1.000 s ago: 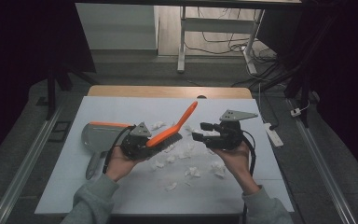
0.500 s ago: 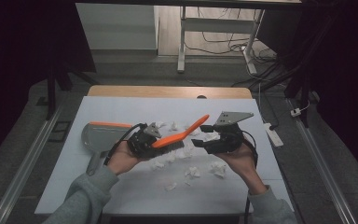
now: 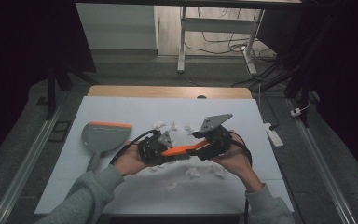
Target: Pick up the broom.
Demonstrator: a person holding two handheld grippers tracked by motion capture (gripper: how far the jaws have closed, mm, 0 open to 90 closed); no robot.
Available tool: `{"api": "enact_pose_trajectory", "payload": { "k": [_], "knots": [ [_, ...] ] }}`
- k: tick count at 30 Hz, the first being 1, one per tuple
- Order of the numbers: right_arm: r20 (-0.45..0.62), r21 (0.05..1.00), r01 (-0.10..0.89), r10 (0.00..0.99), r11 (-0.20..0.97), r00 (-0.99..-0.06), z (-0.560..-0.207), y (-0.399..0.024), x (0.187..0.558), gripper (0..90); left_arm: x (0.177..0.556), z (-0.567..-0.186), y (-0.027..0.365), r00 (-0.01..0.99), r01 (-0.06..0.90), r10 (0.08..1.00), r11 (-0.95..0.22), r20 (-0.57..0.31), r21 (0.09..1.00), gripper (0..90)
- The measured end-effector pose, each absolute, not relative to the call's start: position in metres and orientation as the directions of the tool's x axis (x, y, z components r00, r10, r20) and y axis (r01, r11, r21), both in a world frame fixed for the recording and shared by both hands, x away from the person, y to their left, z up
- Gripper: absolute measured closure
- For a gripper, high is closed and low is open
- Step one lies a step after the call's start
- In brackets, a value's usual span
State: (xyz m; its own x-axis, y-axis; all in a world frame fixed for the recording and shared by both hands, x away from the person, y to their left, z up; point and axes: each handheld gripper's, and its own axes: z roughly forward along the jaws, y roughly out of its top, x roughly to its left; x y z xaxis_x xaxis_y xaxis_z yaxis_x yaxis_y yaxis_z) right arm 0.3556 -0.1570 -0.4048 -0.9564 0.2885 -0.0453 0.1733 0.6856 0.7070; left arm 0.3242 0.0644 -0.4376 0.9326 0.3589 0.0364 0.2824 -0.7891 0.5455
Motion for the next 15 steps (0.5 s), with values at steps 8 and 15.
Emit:
{"api": "enact_pose_trajectory", "payload": {
  "k": [8, 15],
  "knots": [
    [-0.075, 0.616, 0.133, 0.226, 0.777, -0.971, -0.417, -0.147, 0.353, 43.4, 0.322, -0.435, 0.064, 0.944, 0.256, 0.326, -0.806, 0.04, 0.534, 78.5],
    [-0.096, 0.547, 0.079, 0.156, 0.833, -0.983, -0.428, -0.14, 0.349, 60.8, 0.32, -0.437, 0.064, 0.957, 0.234, 0.289, -0.824, 0.029, 0.515, 78.6]
  ]
}}
